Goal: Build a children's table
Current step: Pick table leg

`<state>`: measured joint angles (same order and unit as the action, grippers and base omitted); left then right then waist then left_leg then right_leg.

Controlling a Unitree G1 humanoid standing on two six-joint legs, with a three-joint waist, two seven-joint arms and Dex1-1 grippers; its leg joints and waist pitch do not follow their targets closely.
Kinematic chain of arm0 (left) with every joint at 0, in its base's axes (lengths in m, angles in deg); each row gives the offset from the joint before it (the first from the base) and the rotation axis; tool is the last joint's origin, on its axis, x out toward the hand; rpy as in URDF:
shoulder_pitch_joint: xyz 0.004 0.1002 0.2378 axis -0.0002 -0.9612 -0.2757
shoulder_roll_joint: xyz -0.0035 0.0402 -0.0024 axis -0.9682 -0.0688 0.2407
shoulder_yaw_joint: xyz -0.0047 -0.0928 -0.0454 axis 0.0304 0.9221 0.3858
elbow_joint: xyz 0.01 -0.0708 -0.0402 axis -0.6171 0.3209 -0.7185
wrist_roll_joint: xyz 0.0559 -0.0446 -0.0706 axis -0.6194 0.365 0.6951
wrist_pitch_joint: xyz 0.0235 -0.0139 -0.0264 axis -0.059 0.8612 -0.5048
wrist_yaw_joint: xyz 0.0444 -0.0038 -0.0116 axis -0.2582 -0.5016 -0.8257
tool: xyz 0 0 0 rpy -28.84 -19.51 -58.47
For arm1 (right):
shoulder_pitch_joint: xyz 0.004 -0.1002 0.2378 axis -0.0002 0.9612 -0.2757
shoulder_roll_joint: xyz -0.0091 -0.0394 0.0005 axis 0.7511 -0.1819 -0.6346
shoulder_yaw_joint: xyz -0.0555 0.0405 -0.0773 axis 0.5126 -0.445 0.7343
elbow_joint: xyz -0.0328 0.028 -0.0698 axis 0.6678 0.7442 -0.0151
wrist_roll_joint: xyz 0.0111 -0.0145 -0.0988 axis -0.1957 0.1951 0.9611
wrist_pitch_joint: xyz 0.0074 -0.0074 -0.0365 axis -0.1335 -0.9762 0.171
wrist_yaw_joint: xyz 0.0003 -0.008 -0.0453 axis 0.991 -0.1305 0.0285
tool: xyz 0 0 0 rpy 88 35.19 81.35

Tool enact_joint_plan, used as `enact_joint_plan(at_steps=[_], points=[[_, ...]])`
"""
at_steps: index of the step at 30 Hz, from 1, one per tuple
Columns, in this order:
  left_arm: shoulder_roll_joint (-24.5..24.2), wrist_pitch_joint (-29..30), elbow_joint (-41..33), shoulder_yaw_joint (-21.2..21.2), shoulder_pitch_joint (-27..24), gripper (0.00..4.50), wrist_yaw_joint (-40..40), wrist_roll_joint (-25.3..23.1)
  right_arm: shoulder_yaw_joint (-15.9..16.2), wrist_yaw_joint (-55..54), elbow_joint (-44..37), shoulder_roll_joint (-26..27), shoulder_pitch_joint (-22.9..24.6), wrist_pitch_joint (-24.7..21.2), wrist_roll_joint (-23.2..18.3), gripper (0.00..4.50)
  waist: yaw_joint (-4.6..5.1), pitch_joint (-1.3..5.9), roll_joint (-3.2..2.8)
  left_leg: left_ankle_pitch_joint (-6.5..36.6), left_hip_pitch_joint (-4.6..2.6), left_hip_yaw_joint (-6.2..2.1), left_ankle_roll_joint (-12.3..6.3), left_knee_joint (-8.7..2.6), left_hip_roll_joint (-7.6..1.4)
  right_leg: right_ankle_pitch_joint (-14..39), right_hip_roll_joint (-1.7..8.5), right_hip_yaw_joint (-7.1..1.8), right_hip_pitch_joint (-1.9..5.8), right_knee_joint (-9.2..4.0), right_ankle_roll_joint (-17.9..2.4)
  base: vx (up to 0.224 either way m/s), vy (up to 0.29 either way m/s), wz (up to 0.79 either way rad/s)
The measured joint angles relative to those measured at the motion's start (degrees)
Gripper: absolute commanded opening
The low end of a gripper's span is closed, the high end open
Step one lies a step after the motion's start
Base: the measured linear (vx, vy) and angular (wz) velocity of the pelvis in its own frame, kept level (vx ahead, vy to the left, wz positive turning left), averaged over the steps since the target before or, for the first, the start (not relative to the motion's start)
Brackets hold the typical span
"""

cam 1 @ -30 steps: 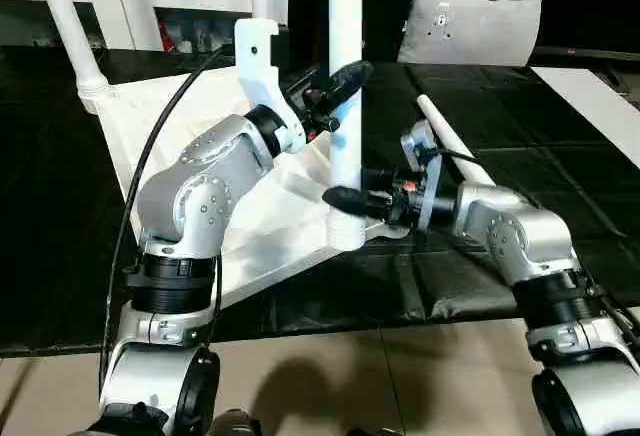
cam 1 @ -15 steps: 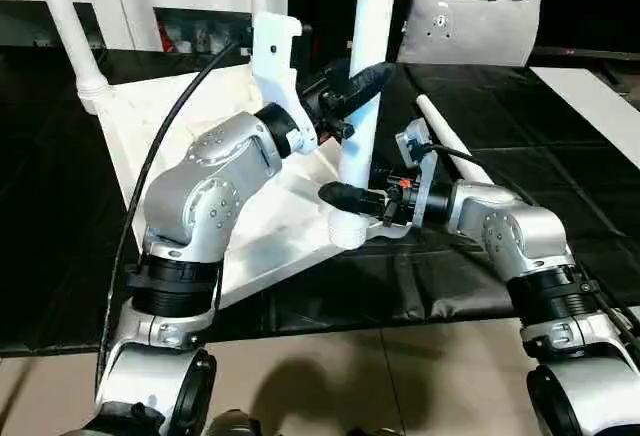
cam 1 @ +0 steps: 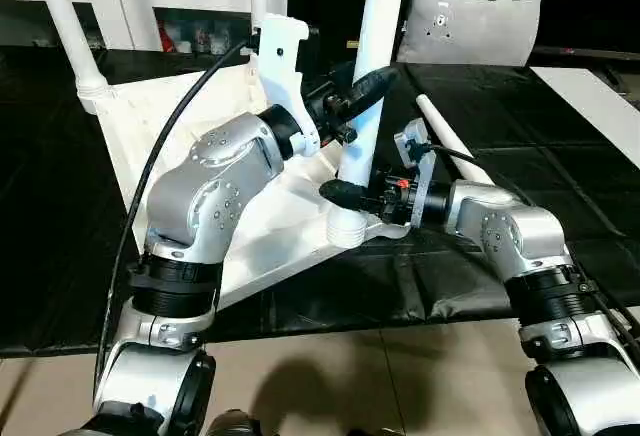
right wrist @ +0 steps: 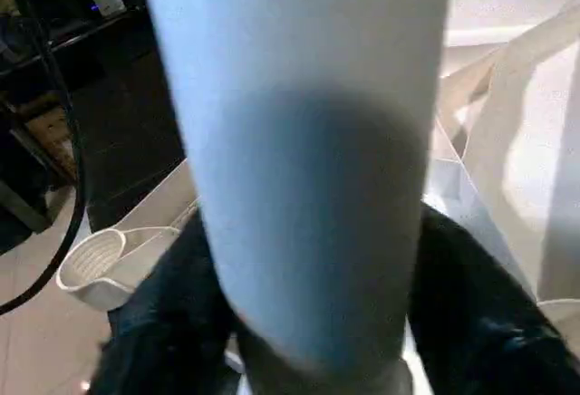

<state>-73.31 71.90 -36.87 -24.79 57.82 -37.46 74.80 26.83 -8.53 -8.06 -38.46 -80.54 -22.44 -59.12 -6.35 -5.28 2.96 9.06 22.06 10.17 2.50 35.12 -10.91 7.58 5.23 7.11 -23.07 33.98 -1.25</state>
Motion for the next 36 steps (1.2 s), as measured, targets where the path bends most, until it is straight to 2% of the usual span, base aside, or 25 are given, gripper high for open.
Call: enact_joint_plan(at_steps=[3, 6, 17, 18, 19, 21, 22, 27, 28, 32, 34, 36], points=[[0.0, 0.0, 0.0, 0.0, 0.0, 1.72, 0.0, 0.0, 0.1, 0.0, 0.1, 0.1, 0.0, 0.3, 0.1, 2.10, -0.02, 0.00, 0.00, 0.0, 0.00, 0.00, 0.00, 0.00, 0.00, 0.0, 0.00, 0.00, 0.00, 0.00, 0.0, 0.000, 0.000, 0.00], [0.1, 0.3, 0.0, 0.0, 0.0, 1.72, -0.1, 0.0, 0.3, 0.1, 0.2, 0.2, 0.0, 0.8, 0.4, 2.00, 0.00, 0.00, 0.00, 0.0, 0.00, 0.00, 0.00, 0.00, 0.00, 0.0, 0.00, 0.00, 0.00, 0.01, 0.0, 0.000, 0.000, 0.00], [0.5, 1.1, -0.3, 0.2, 0.0, 1.72, 0.0, 0.1, 0.7, 0.0, 0.3, 0.3, 0.0, 2.5, 1.4, 1.91, 0.00, 0.00, 0.00, 0.0, 0.00, 0.00, 0.00, 0.00, 0.00, 0.0, 0.00, 0.00, 0.00, 0.01, 0.0, 0.000, 0.000, 0.00], [0.5, 1.7, -0.6, 0.4, 0.0, 2.28, 0.0, 0.2, 0.7, 0.0, 0.3, 0.4, 0.0, 2.7, 1.6, 1.91, 0.01, 0.00, 0.00, 0.0, 0.00, 0.00, 0.00, 0.00, 0.00, 0.0, 0.00, 0.00, 0.00, 0.01, 0.0, 0.000, 0.000, 0.00], [0.5, 2.0, -0.7, 0.6, 0.0, 2.42, 0.0, 0.4, 0.7, -0.2, 0.4, 0.6, 0.0, 3.3, 2.0, 1.91, 0.03, 0.00, 0.00, 0.0, 0.00, 0.00, 0.00, 0.00, 0.00, 0.0, 0.00, 0.00, 0.00, 0.02, 0.0, 0.000, 0.000, 0.00], [1.2, 2.6, -1.0, 1.0, 0.0, 2.44, 0.0, 1.9, 0.4, -2.4, 0.8, 1.5, 0.0, 5.4, 2.6, 1.91, 0.00, 0.00, 0.00, 0.0, 0.00, 0.00, 0.00, 0.00, 0.00, 0.0, 0.00, 0.00, -0.01, 0.02, 0.0, 0.000, 0.000, 0.00], [1.6, 2.9, -1.6, 1.1, 0.0, 2.71, 0.1, 2.5, 0.4, -3.1, 1.0, 2.0, -0.3, 5.6, 2.6, 1.91, 0.00, 0.00, 0.00, 0.0, 0.00, 0.00, 0.00, 0.00, 0.00, 0.0, 0.00, 0.00, -0.01, 0.02, 0.0, 0.000, 0.000, 0.00], [3.3, 4.5, -7.4, 0.4, -0.9, 2.99, 4.0, 8.4, -1.9, -5.3, 3.0, 1.4, -1.7, 6.0, 2.6, 1.89, -0.27, 0.00, 0.00, 0.0, 0.00, 0.00, 0.00, 0.00, 0.02, 0.0, 0.00, -0.02, 0.04, 0.01, 0.0, 0.000, 0.000, 0.00], [3.7, 4.8, -8.3, -0.3, -0.9, 3.28, 4.5, 9.0, -2.0, -5.4, 3.2, 1.5, -1.7, 6.1, 2.6, 1.88, -0.19, 0.00, -0.01, 0.0, 0.00, 0.00, 0.00, 0.00, 0.03, 0.0, 0.01, -0.04, 0.04, 0.01, 0.0, 0.000, 0.000, 0.00], [5.1, 5.4, -9.3, -2.2, -1.2, 3.43, 5.5, 10.0, -2.1, -6.4, 3.1, 2.9, -1.2, 7.0, 2.6, 1.88, 0.23, 0.01, -0.02, 0.0, -0.01, 0.00, 0.00, -0.01, 0.00, 0.0, 0.00, -0.03, -0.02, 0.07, 0.0, 0.000, 0.000, 0.00], [4.9, 5.3, -9.3, -1.9, -1.2, 3.68, 5.5, 10.2, -2.7, -8.1, 3.1, 3.3, -1.1, 8.0, 2.6, 1.88, 0.66, 0.02, -0.03, 0.0, -0.02, 0.00, 0.01, -0.03, 0.00, 0.0, -0.01, -0.02, -0.04, 0.08, 0.0, 0.000, 0.000, 0.00], [3.8, 4.9, -9.5, -0.9, -1.6, 3.71, 5.6, 10.6, -3.9, -10.3, 2.8, 3.1, -1.0, 8.1, 2.7, 1.88, 1.08, 0.02, -0.03, 0.0, -0.03, 0.00, 0.02, -0.02, 0.00, 0.0, -0.01, -0.02, -0.03, 0.06, 0.0, 0.000, 0.000, 0.00]])
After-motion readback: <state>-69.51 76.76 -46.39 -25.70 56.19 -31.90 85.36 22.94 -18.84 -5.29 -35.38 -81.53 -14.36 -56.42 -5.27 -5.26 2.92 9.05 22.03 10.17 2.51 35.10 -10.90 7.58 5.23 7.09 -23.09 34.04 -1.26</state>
